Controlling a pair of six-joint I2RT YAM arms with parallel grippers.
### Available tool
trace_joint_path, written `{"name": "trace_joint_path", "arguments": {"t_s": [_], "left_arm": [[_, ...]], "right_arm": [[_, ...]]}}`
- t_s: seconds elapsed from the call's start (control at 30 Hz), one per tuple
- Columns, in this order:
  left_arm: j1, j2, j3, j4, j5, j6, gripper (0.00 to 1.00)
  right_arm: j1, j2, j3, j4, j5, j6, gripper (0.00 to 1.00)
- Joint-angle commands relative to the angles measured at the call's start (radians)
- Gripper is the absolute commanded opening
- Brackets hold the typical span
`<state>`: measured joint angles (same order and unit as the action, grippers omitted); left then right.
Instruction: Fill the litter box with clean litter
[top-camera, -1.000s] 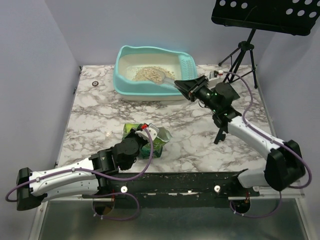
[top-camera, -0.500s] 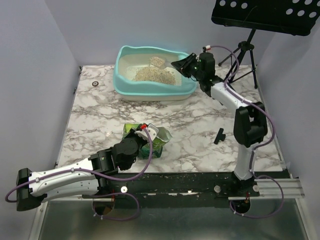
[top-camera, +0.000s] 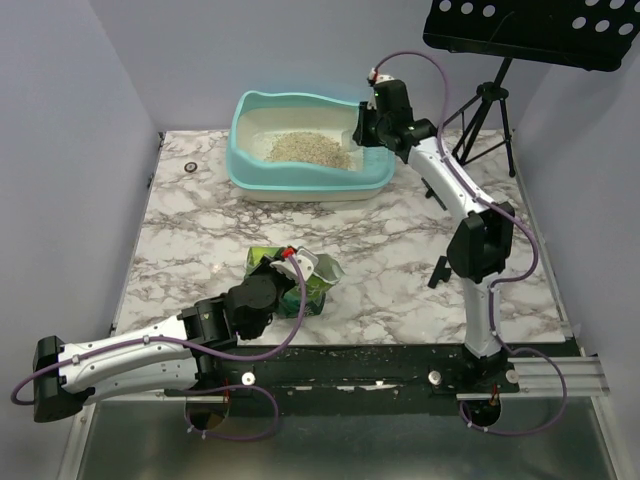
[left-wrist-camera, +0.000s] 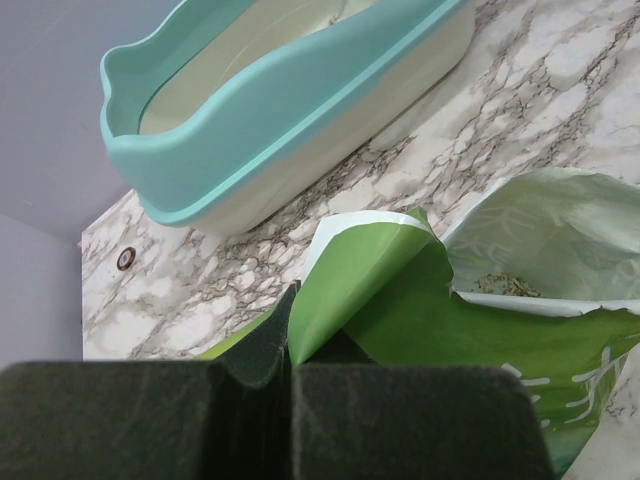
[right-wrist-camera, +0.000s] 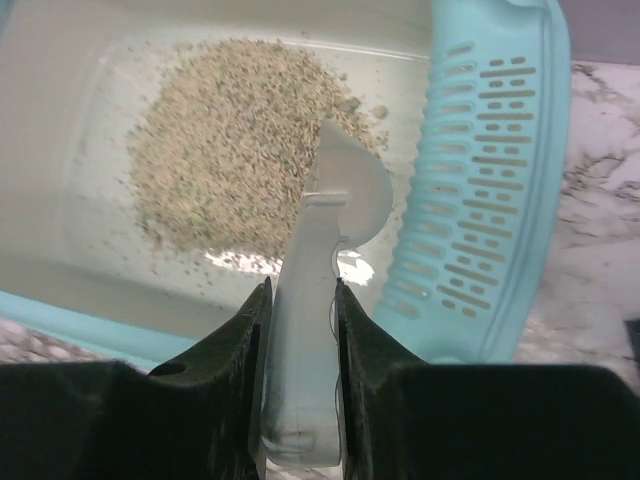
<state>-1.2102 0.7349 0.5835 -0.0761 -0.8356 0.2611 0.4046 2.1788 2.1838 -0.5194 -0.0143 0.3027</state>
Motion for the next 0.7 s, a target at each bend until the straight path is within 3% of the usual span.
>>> {"name": "trace_joint_path", "arguments": {"t_s": [0.0,0.13,0.37,0.5,0.67], "left_arm": [[0.008,0.001,0.021,-0.007,-0.003,-0.008,0.00],[0.009,0.003,0.021,-0.016,-0.007,-0.010,0.00],[0.009,0.009,0.024,-0.025,-0.003,-0.013,0.00],[0.008,0.006,0.026,-0.027,-0.007,-0.011,0.00],[0.009,0.009,0.022,-0.024,-0.006,-0.003,0.00]], "right_arm": [[0.101,-0.117,-0.039,-0.085,0.249,-0.334,0.01],[0.160,-0.220,-0.070,-0.099,0.335,-0.378,0.01],[0.229,-0.554,-0.332,-0.083,0.333,-0.306,0.01],[0.231,-0.799,-0.482,-0.129,0.220,-0.200,0.01],[0.231,-0.980,-0.555,-0.321,0.038,-0.140,0.01]]}}
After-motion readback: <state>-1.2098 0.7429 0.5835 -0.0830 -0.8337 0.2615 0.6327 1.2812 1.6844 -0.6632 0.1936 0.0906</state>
